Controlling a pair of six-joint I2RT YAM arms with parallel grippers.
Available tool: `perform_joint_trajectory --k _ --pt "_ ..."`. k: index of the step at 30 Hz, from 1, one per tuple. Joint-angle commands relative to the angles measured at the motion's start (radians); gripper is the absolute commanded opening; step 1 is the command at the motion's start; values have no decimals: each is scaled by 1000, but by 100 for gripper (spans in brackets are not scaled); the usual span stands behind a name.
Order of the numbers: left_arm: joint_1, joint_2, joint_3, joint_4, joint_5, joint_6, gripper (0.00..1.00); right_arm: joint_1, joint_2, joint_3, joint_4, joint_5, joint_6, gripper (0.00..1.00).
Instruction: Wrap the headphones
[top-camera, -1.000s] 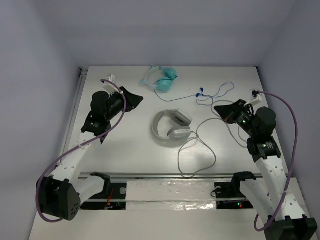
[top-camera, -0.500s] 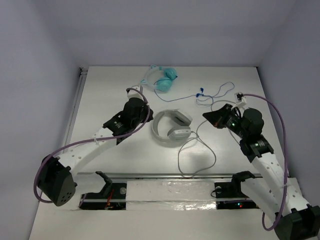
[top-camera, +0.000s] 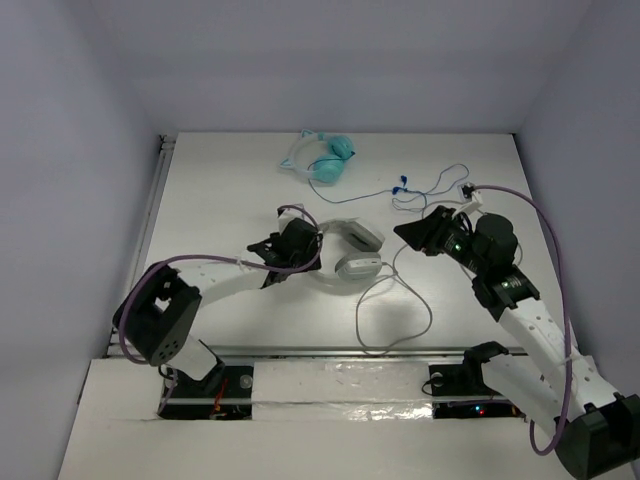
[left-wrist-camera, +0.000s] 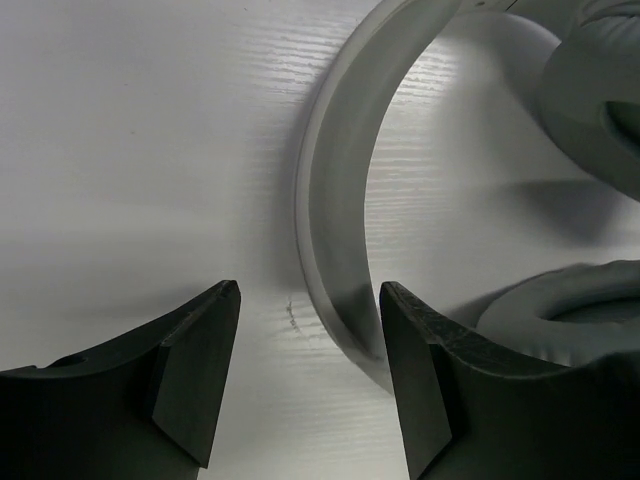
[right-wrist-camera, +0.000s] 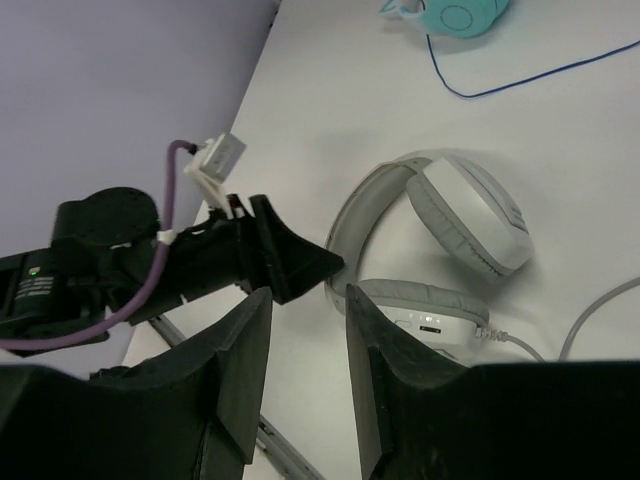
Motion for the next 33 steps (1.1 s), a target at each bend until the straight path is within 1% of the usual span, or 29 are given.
perform_joint_trajectory --k 1,9,15,19,22,23,25,26,28,29,30,32,33 --pt "-4 56 33 97 45 -7 56 20 -2 16 48 3 -30 42" --pt "-4 188 82 121 13 5 54 20 -2 4 52 11 -35 42" --pt "-4 237 106 115 -55 20 53 20 7 -2 62 6 -36 42" --pt "-4 271 125 106 -93 25 50 20 7 -4 63 9 -35 42" --pt "-4 285 119 115 -95 26 29 20 5 -4 63 12 -35 42" --pt "-4 283 108 121 -95 23 16 20 5 -5 65 14 -35 42" --pt "-4 265 96 128 -101 22 2 20 8 -8 66 17 -36 41" --pt "7 238 94 120 -99 23 0 20 10 -8 66 18 -41 41" --pt "17 193 99 103 -84 46 0 20 19 -7 63 18 -47 34" --pt "17 162 112 74 -82 58 0 20 21 -5 65 14 -52 28" --pt "17 101 126 63 -84 71 0 20 25 -4 75 9 -53 17" --pt "28 41 192 -39 -99 117 0 20 42 -2 94 -17 -47 8" --pt "28 -14 217 -68 -113 134 0 20 50 -4 123 -29 -43 3"
